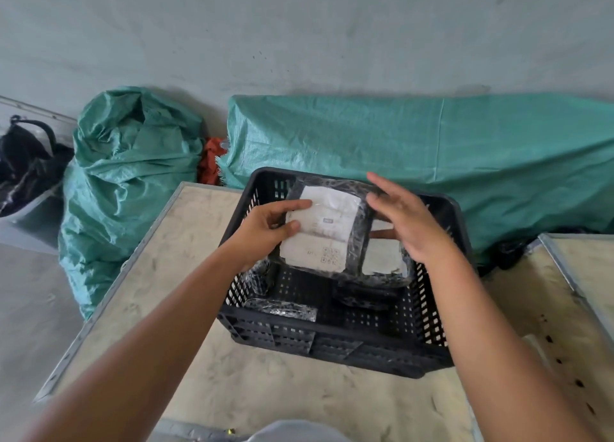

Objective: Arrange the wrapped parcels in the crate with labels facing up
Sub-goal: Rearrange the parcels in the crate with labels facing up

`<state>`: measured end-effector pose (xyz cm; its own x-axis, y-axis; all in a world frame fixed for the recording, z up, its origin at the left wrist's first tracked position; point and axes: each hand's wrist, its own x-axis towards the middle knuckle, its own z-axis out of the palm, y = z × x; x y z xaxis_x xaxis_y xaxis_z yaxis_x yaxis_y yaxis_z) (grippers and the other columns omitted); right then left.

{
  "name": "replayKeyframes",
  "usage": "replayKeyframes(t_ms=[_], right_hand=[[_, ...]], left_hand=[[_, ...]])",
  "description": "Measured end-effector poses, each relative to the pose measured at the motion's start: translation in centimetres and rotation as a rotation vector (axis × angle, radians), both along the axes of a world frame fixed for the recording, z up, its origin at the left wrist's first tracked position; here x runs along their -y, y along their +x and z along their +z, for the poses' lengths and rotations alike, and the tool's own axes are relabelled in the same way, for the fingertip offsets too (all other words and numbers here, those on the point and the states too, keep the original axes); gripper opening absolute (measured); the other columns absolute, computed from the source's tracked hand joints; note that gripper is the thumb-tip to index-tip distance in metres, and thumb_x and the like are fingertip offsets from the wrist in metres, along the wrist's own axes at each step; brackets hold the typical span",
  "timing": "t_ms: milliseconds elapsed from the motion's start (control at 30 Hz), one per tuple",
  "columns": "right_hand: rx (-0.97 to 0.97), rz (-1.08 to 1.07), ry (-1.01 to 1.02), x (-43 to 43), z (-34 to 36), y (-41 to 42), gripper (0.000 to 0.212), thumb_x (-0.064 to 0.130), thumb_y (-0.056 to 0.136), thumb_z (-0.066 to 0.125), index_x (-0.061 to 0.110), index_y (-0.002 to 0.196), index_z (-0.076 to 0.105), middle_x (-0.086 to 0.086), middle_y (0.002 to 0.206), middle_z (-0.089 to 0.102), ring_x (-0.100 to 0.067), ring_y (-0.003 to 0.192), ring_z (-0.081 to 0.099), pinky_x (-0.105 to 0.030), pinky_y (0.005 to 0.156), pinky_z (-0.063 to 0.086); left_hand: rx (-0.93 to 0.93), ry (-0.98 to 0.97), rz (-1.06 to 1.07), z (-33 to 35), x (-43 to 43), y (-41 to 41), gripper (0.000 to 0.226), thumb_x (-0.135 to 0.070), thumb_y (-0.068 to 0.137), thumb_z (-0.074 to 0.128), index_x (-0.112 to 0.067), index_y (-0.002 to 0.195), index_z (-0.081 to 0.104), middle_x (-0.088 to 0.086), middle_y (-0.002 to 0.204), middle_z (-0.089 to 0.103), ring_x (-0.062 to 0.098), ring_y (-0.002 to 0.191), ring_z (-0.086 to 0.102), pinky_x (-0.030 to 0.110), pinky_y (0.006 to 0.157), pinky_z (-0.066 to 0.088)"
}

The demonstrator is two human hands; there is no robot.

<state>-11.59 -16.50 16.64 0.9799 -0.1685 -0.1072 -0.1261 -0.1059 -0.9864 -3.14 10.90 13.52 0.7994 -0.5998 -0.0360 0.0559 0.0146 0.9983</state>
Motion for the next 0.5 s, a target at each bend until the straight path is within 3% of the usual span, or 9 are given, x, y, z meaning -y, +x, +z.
replayKeyframes(t_ms=[100,167,300,367,433,500], right_hand=[[-0.039,0.061,-0.205,-2.0,-2.5,0.2,0.077,0.055,0.080,0.078,0.062,0.146,0.039,0.035,0.151,0.030,0.003,0.140,0.028,-0.037,0.112,0.024],[-0.067,0.045,-0.276,-3.2,-4.4,0.9,0.086,0.049,0.083,0.080,0.058,0.152,0.029,0.030,0.157,0.027,-0.001,0.142,0.024,-0.034,0.113,0.024],[-0.163,0.020,-0.332,-5.0,-7.4,2.9,0.104,0.028,0.086,0.083,0.035,0.163,0.014,0.005,0.165,0.032,-0.015,0.143,0.039,-0.023,0.105,0.036],[-0.242,0.029,-0.349,-5.6,-8.4,4.1,0.107,0.019,0.088,0.081,0.029,0.164,0.007,0.000,0.162,0.037,-0.013,0.125,0.050,-0.010,0.087,0.047],[-0.312,0.059,-0.364,-6.0,-9.5,4.8,0.107,0.016,0.090,0.078,0.027,0.165,0.001,-0.003,0.159,0.040,-0.013,0.112,0.056,-0.020,0.086,0.055],[-0.353,0.085,-0.356,-6.3,-10.8,5.1,0.107,0.016,0.092,0.076,0.026,0.165,-0.001,-0.004,0.155,0.046,-0.007,0.097,0.059,-0.031,0.086,0.058]], left_hand=[[-0.030,0.067,0.073,-2.0,0.5,1.5,0.044,-0.001,0.097,0.065,-0.041,0.109,0.077,0.010,0.120,0.072,0.021,0.103,0.073,0.035,0.084,0.062],[-0.075,0.105,0.103,-3.1,1.0,2.3,0.040,-0.003,0.099,0.063,-0.040,0.111,0.075,0.016,0.120,0.069,0.019,0.095,0.075,0.034,0.079,0.063],[-0.089,0.203,0.121,-5.1,1.9,3.6,0.037,-0.005,0.100,0.063,-0.039,0.114,0.071,0.016,0.122,0.066,0.017,0.092,0.075,0.028,0.074,0.062],[-0.118,0.280,0.088,-5.7,2.2,4.4,0.042,-0.001,0.098,0.065,-0.036,0.122,0.068,0.013,0.128,0.063,0.021,0.101,0.073,0.031,0.076,0.063],[-0.138,0.392,0.010,-6.3,2.1,5.1,0.058,0.004,0.092,0.069,-0.034,0.135,0.060,0.010,0.131,0.061,0.025,0.106,0.070,0.038,0.080,0.064],[-0.080,0.553,-0.098,-6.9,1.9,5.5,0.079,0.005,0.088,0.073,-0.037,0.149,0.047,0.003,0.130,0.058,0.023,0.104,0.069,0.037,0.079,0.064]])
